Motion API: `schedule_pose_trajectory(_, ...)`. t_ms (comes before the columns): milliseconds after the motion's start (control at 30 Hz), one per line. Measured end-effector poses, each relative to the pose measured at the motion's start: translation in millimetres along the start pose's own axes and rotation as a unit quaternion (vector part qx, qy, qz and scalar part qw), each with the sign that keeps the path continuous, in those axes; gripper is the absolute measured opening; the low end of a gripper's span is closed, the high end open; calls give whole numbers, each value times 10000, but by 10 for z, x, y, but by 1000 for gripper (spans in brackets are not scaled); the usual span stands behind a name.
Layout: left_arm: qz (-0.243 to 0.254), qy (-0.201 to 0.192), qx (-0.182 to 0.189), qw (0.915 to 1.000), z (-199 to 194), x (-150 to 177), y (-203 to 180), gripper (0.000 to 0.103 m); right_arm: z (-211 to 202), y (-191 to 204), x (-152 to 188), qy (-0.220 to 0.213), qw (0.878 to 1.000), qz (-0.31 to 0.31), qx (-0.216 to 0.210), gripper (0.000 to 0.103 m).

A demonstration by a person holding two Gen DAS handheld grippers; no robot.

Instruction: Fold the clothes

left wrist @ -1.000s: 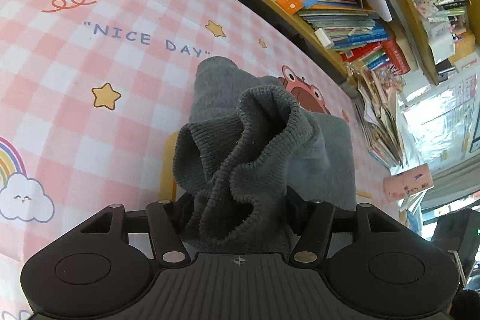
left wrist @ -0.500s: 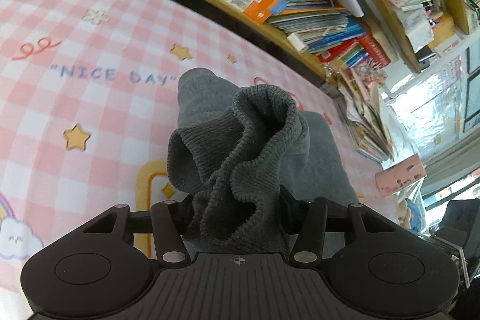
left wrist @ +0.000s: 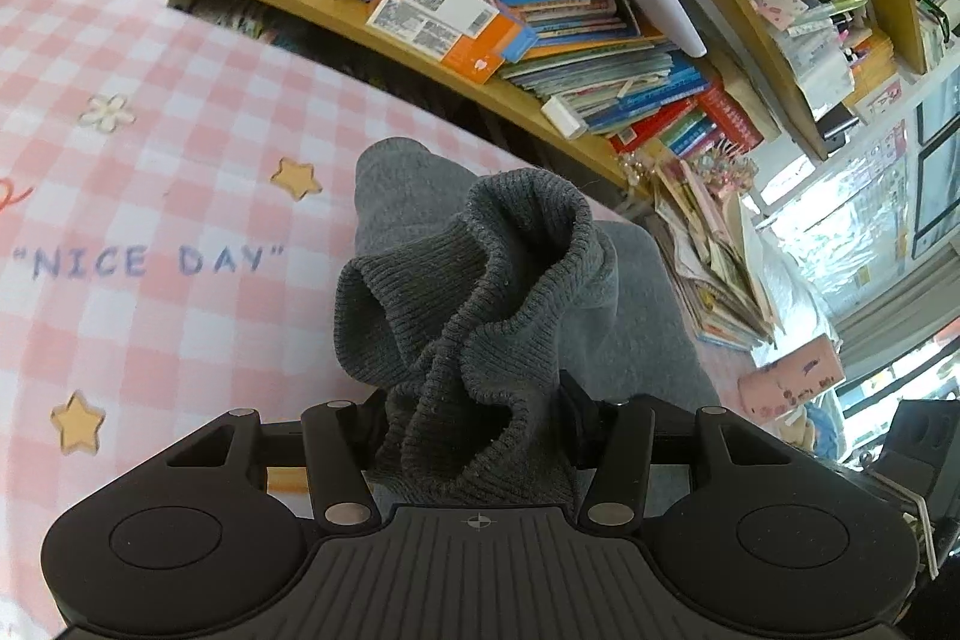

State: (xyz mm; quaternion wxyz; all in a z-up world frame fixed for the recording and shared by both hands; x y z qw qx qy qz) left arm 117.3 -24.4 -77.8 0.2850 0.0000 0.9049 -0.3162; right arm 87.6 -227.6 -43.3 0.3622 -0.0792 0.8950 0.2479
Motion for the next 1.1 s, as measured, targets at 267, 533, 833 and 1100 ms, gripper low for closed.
schedule_pose_trajectory(267,107,-51,3,9999,217,-282,-70,50,166,-177,-311,-81,10000,-57,7,31)
schedule_pose_trajectory(533,12,-130,0,9999,453,-558,-29,50,424,-328,-625,-96,9997,-213,-20,31)
schedule_pose_trajectory(833,-25,-187,-66,9998,725,-870,53,51,778,-481,-950,-54,9996,-293,-30,32)
schedule_pose_trajectory(1100,-18,-210,-136,9997,944,-1032,84,51,1002,-603,-1134,-31,9997,-261,0,32)
Point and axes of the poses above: each gripper's, at about its wrist camera, not at the fingertips, and z roughly the way its jaws point, y to its left, x to its underside, the point moved 8 cm from there along z, roughly the way its jaws point, and after that the axes turned 3 degrees about -x, right-handed, at the moved point
